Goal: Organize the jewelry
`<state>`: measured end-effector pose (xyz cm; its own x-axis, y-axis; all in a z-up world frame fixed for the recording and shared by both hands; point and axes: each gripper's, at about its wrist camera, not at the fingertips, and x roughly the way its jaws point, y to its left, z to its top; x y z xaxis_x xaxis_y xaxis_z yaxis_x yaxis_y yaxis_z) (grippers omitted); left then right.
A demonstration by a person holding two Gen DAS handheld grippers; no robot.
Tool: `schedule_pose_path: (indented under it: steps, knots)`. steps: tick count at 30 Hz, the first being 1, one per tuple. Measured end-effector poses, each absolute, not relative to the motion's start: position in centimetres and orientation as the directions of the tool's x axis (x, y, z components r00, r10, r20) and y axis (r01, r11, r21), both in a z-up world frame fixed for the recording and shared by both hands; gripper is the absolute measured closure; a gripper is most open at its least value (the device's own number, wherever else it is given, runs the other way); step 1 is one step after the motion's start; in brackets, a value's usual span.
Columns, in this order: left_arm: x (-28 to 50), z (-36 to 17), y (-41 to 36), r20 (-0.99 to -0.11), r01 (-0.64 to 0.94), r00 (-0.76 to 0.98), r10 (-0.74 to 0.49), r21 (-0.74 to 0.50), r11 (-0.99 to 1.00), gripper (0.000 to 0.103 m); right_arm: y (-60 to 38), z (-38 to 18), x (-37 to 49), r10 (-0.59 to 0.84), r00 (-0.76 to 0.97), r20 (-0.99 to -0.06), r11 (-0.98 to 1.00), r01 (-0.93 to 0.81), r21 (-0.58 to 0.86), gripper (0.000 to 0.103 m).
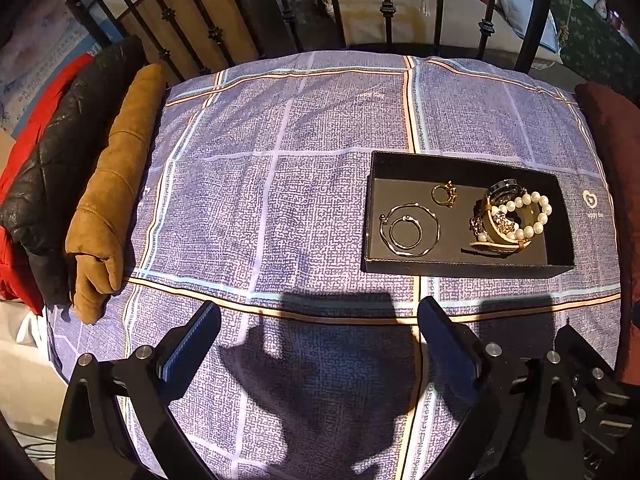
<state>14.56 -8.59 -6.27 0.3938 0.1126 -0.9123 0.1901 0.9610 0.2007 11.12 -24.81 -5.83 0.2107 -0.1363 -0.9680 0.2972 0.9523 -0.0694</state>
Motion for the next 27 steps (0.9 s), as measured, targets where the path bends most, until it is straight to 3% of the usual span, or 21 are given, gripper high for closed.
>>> schedule_pose_path:
  steps: [19, 23, 27]
  knots:
    - [14.56, -5.95, -8.13, -0.915, 0.196, 0.395, 0.085, 0.174, 0.965, 0.007, -24.57, -6.14, 10.98, -0.133, 0.205, -0.970, 0.953, 0.294, -0.069, 0.006]
    - [14.51, -6.31, -8.46, -0.905, 0.195, 0.401, 0.145, 0.239, 0.951, 0.006, -24.50, -6.51, 10.89, -0.132, 0.194, -0.972, 0.955, 0.286, -0.072, 0.006]
    - [14.28, -6.21, -8.45, -0.907, 0.208, 0.404, 0.118, 0.217, 0.954, 0.006, -24.45, -6.56, 10.76, -0.134, 0.198, -0.971, 0.955, 0.288, -0.073, 0.006]
